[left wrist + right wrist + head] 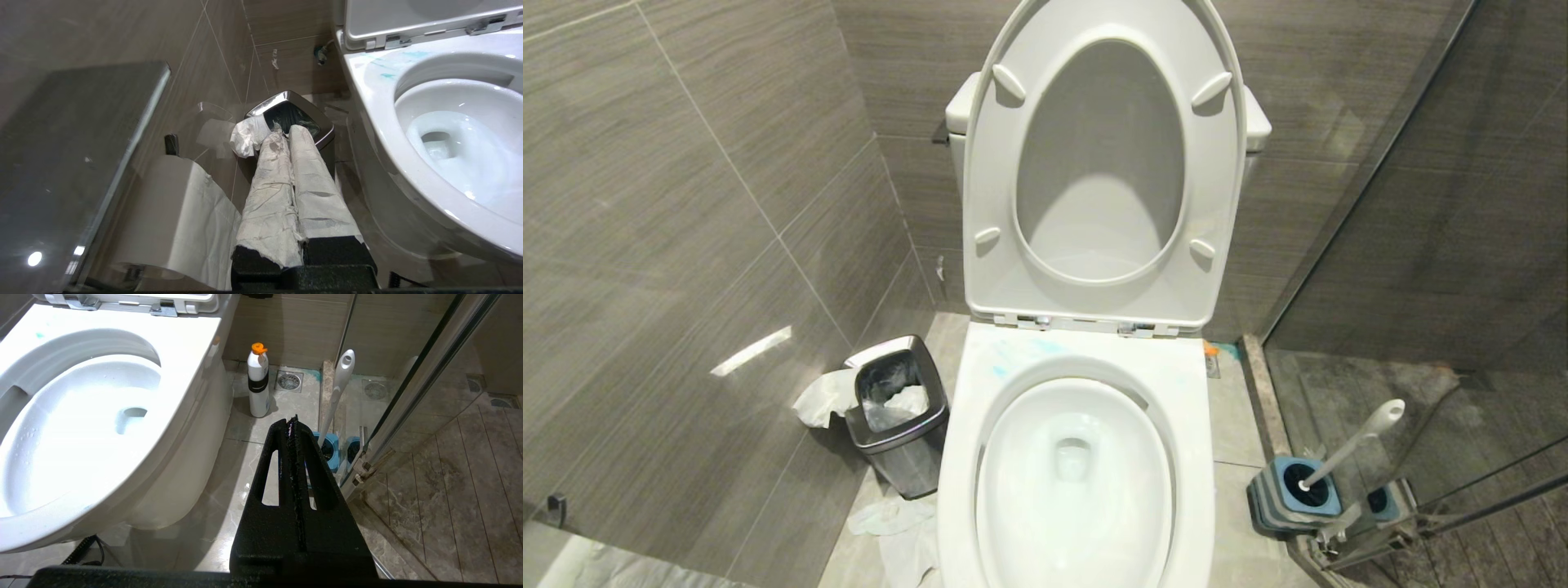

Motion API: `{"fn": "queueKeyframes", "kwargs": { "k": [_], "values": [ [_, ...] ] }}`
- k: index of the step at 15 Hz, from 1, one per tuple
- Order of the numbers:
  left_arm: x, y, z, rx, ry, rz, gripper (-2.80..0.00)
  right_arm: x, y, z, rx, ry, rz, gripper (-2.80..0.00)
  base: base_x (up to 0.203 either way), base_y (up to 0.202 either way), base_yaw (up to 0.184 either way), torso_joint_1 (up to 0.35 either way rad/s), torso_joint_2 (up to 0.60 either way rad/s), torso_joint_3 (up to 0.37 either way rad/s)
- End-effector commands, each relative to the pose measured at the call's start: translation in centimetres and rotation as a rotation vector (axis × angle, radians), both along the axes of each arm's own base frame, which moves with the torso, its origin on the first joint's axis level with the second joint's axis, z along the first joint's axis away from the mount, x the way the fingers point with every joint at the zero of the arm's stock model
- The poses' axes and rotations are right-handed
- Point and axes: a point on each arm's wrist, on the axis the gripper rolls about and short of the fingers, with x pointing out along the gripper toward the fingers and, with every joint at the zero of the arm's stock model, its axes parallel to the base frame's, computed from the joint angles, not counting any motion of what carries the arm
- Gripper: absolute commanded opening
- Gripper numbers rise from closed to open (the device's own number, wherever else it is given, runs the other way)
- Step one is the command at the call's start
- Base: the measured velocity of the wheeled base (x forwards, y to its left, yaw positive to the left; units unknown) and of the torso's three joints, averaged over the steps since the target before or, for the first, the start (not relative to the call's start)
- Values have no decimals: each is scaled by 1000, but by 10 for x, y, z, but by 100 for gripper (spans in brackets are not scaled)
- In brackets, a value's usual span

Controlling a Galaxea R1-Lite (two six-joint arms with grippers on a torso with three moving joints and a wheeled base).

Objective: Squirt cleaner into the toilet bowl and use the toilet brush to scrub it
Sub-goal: Pour in the cleaning agent

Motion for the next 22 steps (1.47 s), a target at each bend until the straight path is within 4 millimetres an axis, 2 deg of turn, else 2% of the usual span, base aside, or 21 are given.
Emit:
{"fn": "queueKeyframes", "kwargs": {
  "k": [1, 3, 6, 8, 11, 22],
  "values": [
    [15, 0, -28, -2, 17, 6, -280, 0, 0, 0, 0, 2, 1, -280, 0, 0, 0, 0, 0, 0],
    [19, 0, -40, -3, 70, 7, -280, 0, 0, 0, 0, 2, 1, -280, 0, 0, 0, 0, 0, 0],
    [19, 0, -48, -9, 142, -18, -280, 0, 0, 0, 0, 2, 1, -280, 0, 0, 0, 0, 0, 0],
    [19, 0, -48, -105, 161, -26, -280, 0, 0, 0, 0, 2, 1, -280, 0, 0, 0, 0, 0, 0],
    [19, 0, -48, -161, 160, -17, -280, 0, 0, 0, 0, 2, 1, -280, 0, 0, 0, 0, 0, 0],
    [19, 0, -47, -174, 142, -15, -280, 0, 0, 0, 0, 2, 2, -280, 0, 0, 0, 0, 0, 0]
  ]
}}
